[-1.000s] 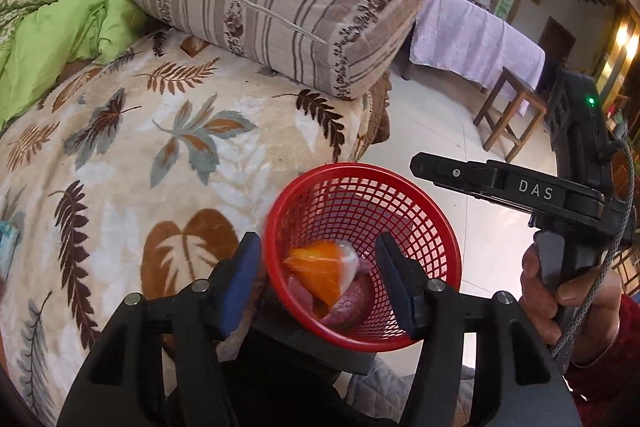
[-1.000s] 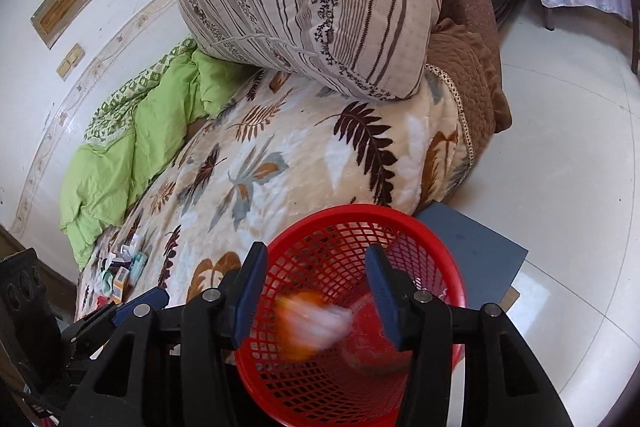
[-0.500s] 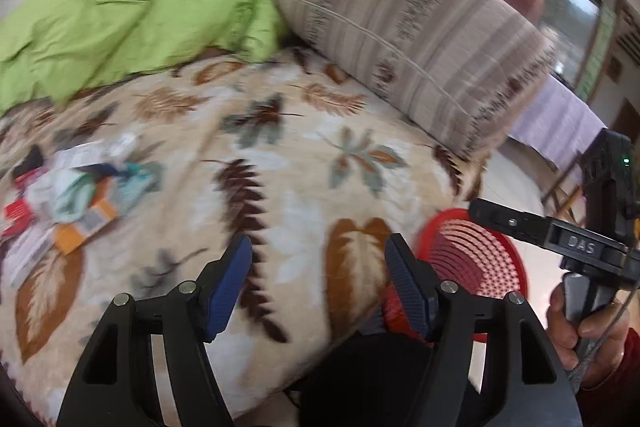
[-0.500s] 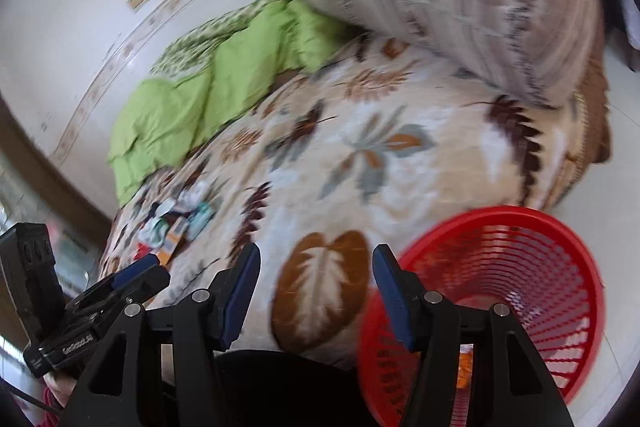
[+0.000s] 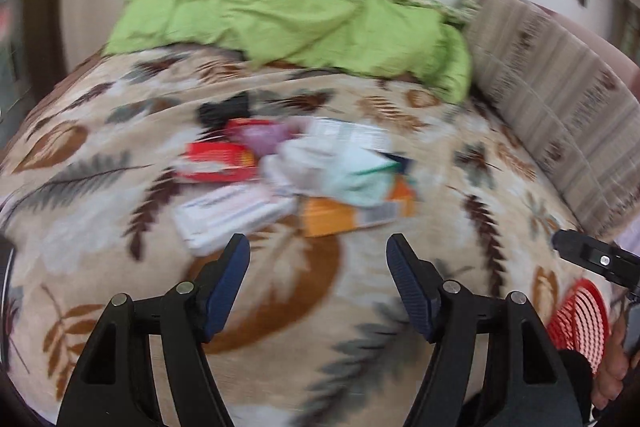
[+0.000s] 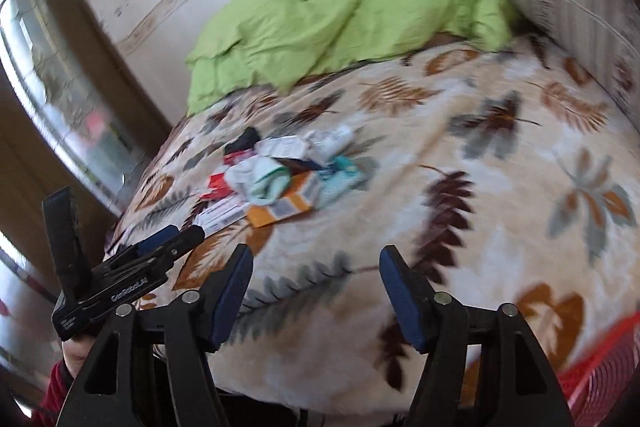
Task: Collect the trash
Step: 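Move both tools back to the trash pile on the bed, then grasp the white glove with the right tool while the left tool grasps the white medicine box, then lift the glove and medicine box off the bed with both tools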
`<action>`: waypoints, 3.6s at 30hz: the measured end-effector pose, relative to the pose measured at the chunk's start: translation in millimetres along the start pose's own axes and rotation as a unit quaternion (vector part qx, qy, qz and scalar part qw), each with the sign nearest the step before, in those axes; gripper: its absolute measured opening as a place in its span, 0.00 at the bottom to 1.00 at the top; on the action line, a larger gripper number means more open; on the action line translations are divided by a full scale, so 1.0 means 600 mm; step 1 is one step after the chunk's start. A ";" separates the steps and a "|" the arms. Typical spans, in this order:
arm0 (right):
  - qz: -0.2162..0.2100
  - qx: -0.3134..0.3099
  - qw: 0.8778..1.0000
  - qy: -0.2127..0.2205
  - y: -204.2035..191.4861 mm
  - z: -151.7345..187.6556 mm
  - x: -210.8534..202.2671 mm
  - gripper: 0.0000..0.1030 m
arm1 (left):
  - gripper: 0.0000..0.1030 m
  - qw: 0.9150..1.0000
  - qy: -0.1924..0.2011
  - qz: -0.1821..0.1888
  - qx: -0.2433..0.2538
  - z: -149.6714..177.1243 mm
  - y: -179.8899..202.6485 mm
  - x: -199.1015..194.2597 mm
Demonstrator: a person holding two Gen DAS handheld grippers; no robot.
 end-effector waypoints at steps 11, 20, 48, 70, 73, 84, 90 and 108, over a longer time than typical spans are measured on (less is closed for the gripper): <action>0.024 -0.093 0.995 -0.017 -0.091 -0.093 0.207 0.79 | 0.68 0.996 -0.016 -0.043 -0.082 -0.033 -0.149 0.069; 0.011 -0.080 0.995 -0.064 -0.080 -0.063 0.281 0.12 | 0.72 0.997 -0.030 -0.020 -0.065 -0.053 -0.156 0.121; -0.019 0.005 0.998 -0.061 -0.009 0.000 0.161 0.13 | 0.70 0.994 -0.092 -0.046 0.044 -0.005 -0.027 0.153; 0.010 -0.114 0.989 -0.094 -0.077 0.022 0.220 0.68 | 0.53 0.998 -0.041 -0.021 0.033 -0.023 -0.044 0.097; 0.003 -0.104 0.988 -0.118 -0.077 0.033 0.241 0.38 | 0.53 0.998 -0.051 -0.023 0.035 -0.016 -0.045 0.101; -0.007 -0.082 0.995 -0.051 -0.070 0.015 0.179 0.24 | 0.55 0.995 -0.091 -0.033 -0.006 -0.013 -0.063 0.149; -0.011 -0.039 0.999 -0.030 -0.052 0.006 0.156 0.24 | 0.51 0.995 -0.079 -0.060 0.031 -0.014 -0.045 0.154; 0.005 -0.014 0.999 0.037 -0.034 0.014 0.074 0.24 | 0.49 0.999 0.038 0.005 0.025 0.005 0.025 -0.007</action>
Point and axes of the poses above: each gripper's, at about its wrist camera, not at the fingertips, and x roughly the way its jaws point, y to its right, z to its underside, the point moved 5 cm from there along x, roughly the way its jaws point, and after that the axes turned 4 degrees about -z, right-handed, at the moved point
